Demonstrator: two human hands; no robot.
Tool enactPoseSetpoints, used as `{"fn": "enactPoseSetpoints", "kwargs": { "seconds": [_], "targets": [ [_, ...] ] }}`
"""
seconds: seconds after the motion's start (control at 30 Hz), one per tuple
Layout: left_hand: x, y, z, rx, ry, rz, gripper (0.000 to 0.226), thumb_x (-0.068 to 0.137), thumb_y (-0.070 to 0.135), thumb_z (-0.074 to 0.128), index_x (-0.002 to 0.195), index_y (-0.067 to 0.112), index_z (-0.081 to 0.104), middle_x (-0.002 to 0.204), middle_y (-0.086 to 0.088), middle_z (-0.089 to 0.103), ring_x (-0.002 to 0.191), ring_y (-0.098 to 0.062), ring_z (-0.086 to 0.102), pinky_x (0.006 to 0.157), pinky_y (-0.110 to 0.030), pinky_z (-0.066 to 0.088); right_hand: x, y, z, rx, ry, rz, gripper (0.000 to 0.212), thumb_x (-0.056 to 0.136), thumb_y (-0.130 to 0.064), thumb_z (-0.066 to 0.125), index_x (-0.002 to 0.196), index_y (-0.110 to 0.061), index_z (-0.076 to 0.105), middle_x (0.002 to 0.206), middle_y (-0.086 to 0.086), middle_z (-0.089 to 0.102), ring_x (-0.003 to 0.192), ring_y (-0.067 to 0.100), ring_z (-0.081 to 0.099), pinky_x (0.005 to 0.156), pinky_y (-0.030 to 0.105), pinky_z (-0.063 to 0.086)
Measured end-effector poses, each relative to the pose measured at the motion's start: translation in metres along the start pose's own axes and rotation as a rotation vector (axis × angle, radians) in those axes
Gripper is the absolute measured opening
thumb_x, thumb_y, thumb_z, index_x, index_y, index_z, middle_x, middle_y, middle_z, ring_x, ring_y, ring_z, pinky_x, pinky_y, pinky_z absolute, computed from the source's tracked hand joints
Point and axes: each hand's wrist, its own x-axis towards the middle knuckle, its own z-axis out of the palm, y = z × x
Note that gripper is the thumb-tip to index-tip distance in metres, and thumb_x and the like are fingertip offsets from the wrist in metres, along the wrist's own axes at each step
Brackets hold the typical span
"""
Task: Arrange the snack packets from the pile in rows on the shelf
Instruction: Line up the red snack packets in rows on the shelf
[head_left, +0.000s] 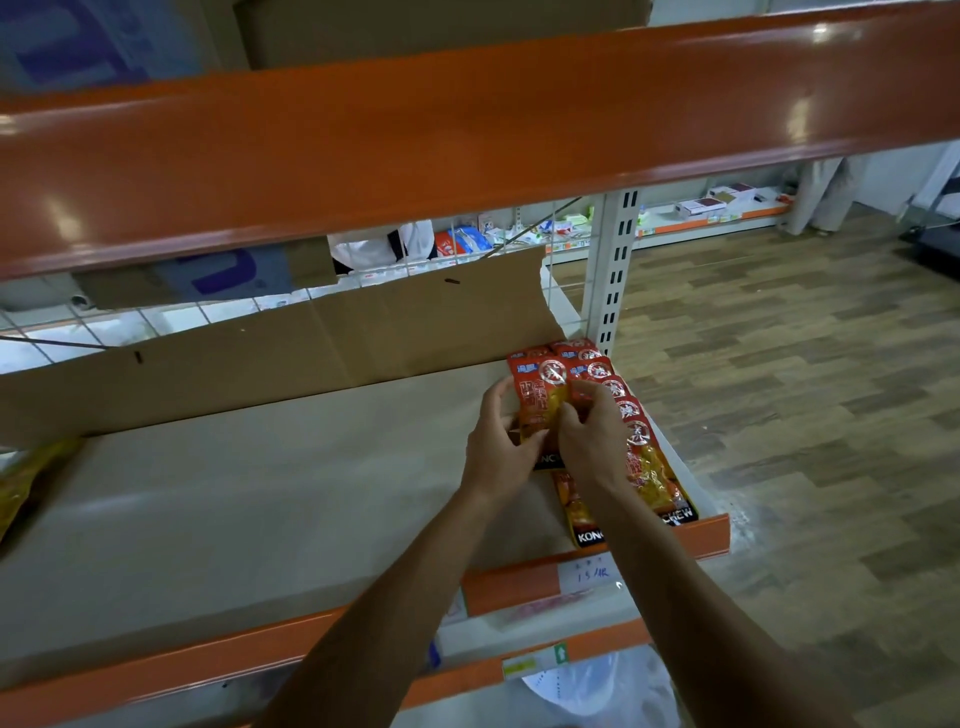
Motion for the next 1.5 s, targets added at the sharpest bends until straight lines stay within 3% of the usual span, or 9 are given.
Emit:
{"fn": "enactPoseSetpoints", "kwargs": {
  "seconds": [0.1,0.2,0.33,0.47,0.7,1.2,1.33,1.5],
  "targets": [
    [0.01,-0.005,-0.006,-0.033,0.086,-0.002,0.072,0.085,0.013,0.071,0.14,0.039,0.034,0.127,-0.005,0.058,0.11,-0.019,0.062,0.087,-0.031,0.056,0.007,-0.004,0.006,-0.123,-0.021,-0.062,0.024,0.095,-0.014,0.053,0.118,-0.019,0.054,0.092,-0.012,0.057,0.075,-0.002,0.055,0.052,0.008,0.044],
    [0.027,-0.008,-0.013,0.06,0.192,-0.011,0.057,0.083,0.012,0.072,0.13,0.034,0.05,0.12,-0.003,0.064,0.107,-0.015,0.063,0.09,-0.032,0.054,0.012,-0.004,0.009,-0.271,-0.039,-0.126,0.024,0.093,-0.012,0.055,0.117,-0.013,0.058,0.108,0.002,0.063,0.088,0.007,0.055,0.075,0.019,0.045],
    [0.05,-0.013,-0.02,0.176,0.248,-0.07,0.043,0.084,0.014,0.071,0.125,0.022,0.059,0.12,-0.002,0.065,0.111,-0.014,0.061,0.091,-0.02,0.044,0.014,0.002,0.014,-0.423,-0.06,-0.23,0.024,0.09,-0.009,0.057,0.115,-0.01,0.061,0.114,0.007,0.063,0.105,0.019,0.056,0.082,0.023,0.038],
    [0.067,-0.015,-0.022,0.381,0.198,-0.057,0.042,0.087,0.023,0.068,0.128,0.019,0.058,0.123,-0.004,0.064,0.111,-0.017,0.06,0.085,-0.015,0.035,0.015,0.006,0.018,-0.519,-0.077,-0.294,0.028,0.088,-0.005,0.056,0.115,-0.014,0.06,0.112,0.004,0.062,0.103,0.019,0.054,0.079,0.024,0.038],
    [0.08,-0.022,-0.026,0.488,0.214,-0.087,0.042,0.093,0.018,0.058,0.135,0.015,0.054,0.136,-0.008,0.056,0.124,-0.024,0.051,0.106,-0.029,0.035,0.018,0.007,0.017,-0.613,-0.153,-0.316,0.028,0.093,-0.011,0.051,0.119,-0.013,0.058,0.117,0.003,0.059,0.11,0.019,0.051,0.093,0.028,0.04],
    [0.085,-0.029,-0.024,0.783,0.159,-0.002,0.042,0.094,0.036,0.056,0.134,0.023,0.054,0.125,-0.011,0.056,0.114,-0.03,0.048,0.091,-0.035,0.041,0.018,0.003,0.019,-0.668,-0.161,-0.295,0.026,0.094,-0.016,0.05,0.119,-0.014,0.057,0.118,0.003,0.059,0.11,0.018,0.051,0.089,0.023,0.036],
    [0.072,-0.026,-0.03,0.758,0.158,0.044,0.044,0.094,0.039,0.052,0.136,0.024,0.049,0.126,-0.008,0.054,0.116,-0.027,0.047,0.093,-0.036,0.041,0.013,-0.005,0.027,-0.693,-0.169,-0.333,0.035,0.091,-0.013,0.05,0.125,-0.013,0.056,0.125,0.005,0.058,0.116,0.022,0.048,0.096,0.03,0.036],
    [0.043,-0.032,-0.061,0.879,0.171,0.137,0.046,0.093,0.03,0.055,0.136,0.018,0.048,0.133,-0.006,0.052,0.121,-0.027,0.046,0.098,-0.035,0.04,0.0,-0.012,0.054,-0.731,-0.262,-0.429,0.03,0.093,-0.017,0.049,0.122,-0.011,0.057,0.127,0.006,0.058,0.12,0.022,0.047,0.102,0.031,0.034]
  ]
}}
